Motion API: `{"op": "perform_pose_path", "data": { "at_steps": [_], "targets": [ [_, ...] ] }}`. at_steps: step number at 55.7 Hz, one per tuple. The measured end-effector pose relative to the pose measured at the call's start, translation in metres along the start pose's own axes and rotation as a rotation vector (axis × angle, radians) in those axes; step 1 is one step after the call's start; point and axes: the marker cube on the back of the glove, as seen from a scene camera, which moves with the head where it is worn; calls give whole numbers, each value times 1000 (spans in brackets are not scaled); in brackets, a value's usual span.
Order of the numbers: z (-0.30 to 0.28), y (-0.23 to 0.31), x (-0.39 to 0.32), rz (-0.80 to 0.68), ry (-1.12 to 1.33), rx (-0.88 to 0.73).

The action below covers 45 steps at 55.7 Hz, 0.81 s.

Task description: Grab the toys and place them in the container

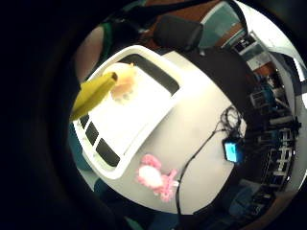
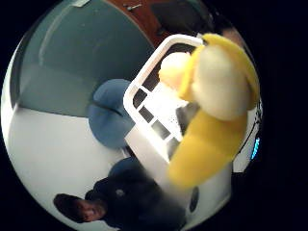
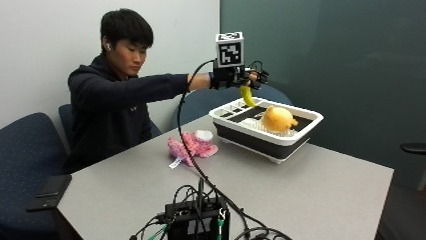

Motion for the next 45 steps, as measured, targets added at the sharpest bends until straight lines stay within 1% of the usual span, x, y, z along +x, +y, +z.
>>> {"op": "perform_pose_path", "data": {
  "at_steps": [3, 6, 13, 19, 22, 26, 28, 32, 35, 38, 41, 45],
  "targets": [
    [-3, 4, 10, 15, -16, -6],
    [-13, 10, 33, 69, -38, -1],
    [-27, 40, 68, 94, -103, -42],
    [-11, 89, 64, 2, -78, -110],
    [5, 118, 74, 13, -36, -169],
    [35, 153, 95, 68, 27, -252],
    [47, 162, 106, 104, 44, -277],
    [85, 181, 108, 121, 142, -333],
    [109, 188, 116, 149, 150, -373],
    [136, 199, 109, 118, 147, -408],
    [153, 204, 106, 98, 135, -387],
    [161, 202, 110, 90, 137, -294]
  ]
}}
